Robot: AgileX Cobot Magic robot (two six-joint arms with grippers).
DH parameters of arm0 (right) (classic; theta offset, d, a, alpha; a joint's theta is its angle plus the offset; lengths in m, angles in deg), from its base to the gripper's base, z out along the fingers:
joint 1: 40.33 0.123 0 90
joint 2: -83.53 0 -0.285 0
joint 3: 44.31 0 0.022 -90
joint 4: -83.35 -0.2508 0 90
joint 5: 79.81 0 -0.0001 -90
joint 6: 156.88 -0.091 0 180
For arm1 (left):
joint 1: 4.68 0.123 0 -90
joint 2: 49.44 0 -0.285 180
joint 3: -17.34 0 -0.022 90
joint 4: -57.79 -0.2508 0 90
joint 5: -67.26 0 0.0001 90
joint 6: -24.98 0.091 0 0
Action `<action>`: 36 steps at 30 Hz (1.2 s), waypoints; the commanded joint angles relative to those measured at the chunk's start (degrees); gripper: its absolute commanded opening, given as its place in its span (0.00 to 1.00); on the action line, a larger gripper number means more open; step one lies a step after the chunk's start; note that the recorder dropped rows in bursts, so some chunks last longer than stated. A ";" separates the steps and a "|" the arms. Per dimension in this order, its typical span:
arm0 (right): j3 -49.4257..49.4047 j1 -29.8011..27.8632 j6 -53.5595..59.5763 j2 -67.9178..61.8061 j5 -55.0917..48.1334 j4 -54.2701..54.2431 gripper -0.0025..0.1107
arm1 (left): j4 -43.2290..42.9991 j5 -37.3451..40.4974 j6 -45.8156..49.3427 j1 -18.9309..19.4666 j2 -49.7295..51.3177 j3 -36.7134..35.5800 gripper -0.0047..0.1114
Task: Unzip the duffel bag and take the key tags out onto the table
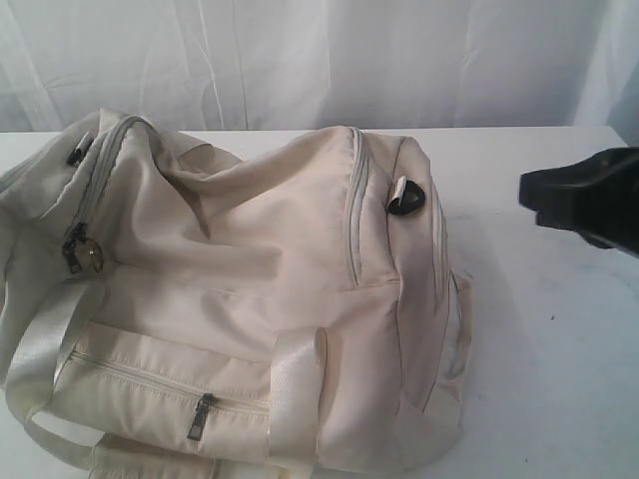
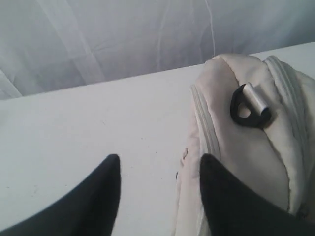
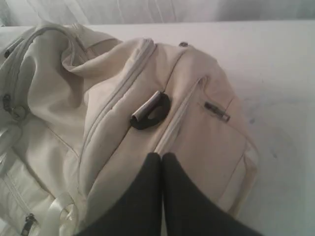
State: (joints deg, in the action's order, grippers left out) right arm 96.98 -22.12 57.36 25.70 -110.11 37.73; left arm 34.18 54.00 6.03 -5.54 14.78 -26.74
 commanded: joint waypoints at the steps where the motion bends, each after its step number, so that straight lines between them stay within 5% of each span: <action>1: 0.29 0.25 1.33 -7.06 -0.10 -4.90 0.02 | -0.41 -0.65 -8.44 -0.48 0.60 0.37 0.59; 11: 0.69 0.25 9.43 -17.52 1.25 -20.00 0.07 | -0.51 -6.32 -12.56 -0.48 5.57 0.37 0.60; 17: 0.95 0.25 13.05 -20.90 -2.24 -31.56 0.32 | -1.61 -7.08 -16.54 -0.48 10.68 2.47 0.60; 23: 0.95 1.52 24.12 -24.08 -7.50 -43.33 0.63 | -18.48 -10.70 -33.94 -0.48 15.27 4.37 0.60; 30: 2.66 6.86 30.51 -31.53 -4.70 -45.46 0.61 | -23.96 -13.18 -38.18 -0.48 19.22 4.38 0.53; 36: 5.65 8.85 33.01 -38.10 0.84 -45.34 0.42 | -25.20 -13.62 -38.18 -0.48 20.31 4.26 0.26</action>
State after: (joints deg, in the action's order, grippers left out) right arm 101.42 -13.75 89.02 -10.11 -111.59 -7.61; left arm 10.71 40.72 -31.46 -5.57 34.83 -22.53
